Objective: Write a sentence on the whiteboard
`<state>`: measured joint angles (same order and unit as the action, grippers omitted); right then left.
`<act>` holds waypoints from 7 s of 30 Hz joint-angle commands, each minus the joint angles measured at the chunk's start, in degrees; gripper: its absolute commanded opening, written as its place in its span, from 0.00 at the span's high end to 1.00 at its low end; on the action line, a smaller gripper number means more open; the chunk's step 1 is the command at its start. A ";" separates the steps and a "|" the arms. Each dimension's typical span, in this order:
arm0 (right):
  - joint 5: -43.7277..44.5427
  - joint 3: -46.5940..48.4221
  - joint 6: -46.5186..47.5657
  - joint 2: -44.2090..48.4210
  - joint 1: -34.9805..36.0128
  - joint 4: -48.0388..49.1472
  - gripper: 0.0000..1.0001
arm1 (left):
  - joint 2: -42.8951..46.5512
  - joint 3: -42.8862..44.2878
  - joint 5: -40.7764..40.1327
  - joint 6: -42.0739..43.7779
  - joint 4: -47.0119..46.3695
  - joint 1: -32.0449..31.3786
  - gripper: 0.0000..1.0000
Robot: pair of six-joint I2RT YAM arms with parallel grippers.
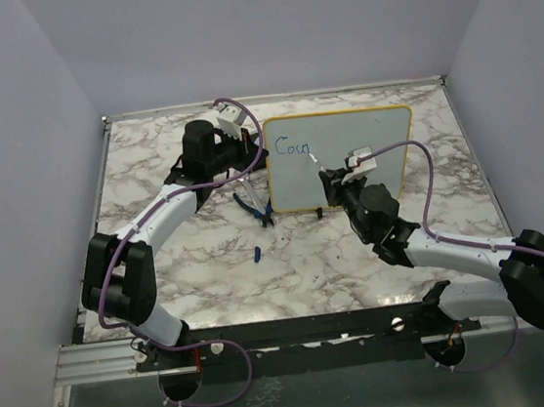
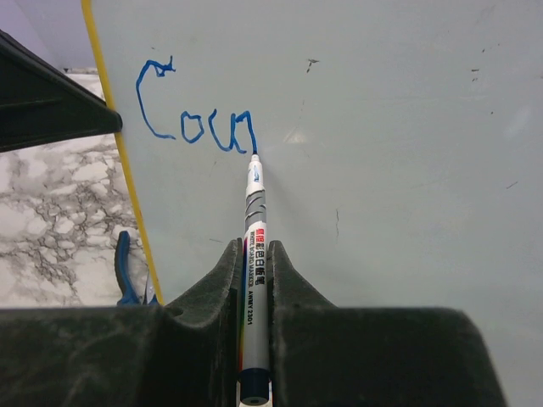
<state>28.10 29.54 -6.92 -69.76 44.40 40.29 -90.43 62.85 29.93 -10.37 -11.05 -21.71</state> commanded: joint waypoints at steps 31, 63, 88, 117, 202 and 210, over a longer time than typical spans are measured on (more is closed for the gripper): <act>5.47 2.38 3.31 0.09 -0.25 1.22 0.99 | 1.17 -0.19 1.09 0.78 1.79 -0.52 1.00; 1.75 -1.60 2.25 8.40 -0.28 -3.32 0.99 | 1.42 -0.27 0.92 0.69 1.95 -0.52 1.00; 3.74 0.56 4.46 2.68 -1.06 0.05 0.99 | 1.47 -0.36 1.00 0.88 2.03 -0.52 1.00; 1.26 -0.43 2.79 1.66 -1.04 -3.03 0.99 | 1.37 -0.18 1.02 0.96 2.01 -0.58 1.00; 2.27 -3.43 3.12 11.42 -1.00 -6.19 0.99 | 1.55 -0.11 1.01 0.92 2.05 -0.65 1.00; 4.74 -2.16 4.25 8.78 -1.03 -4.10 0.99 | 1.72 -0.27 1.01 0.93 2.05 -0.70 1.00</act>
<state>30.89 26.55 -3.99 -59.64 43.75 35.38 -90.13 62.85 29.95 -9.98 -10.52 -21.78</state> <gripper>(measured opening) 0.105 0.016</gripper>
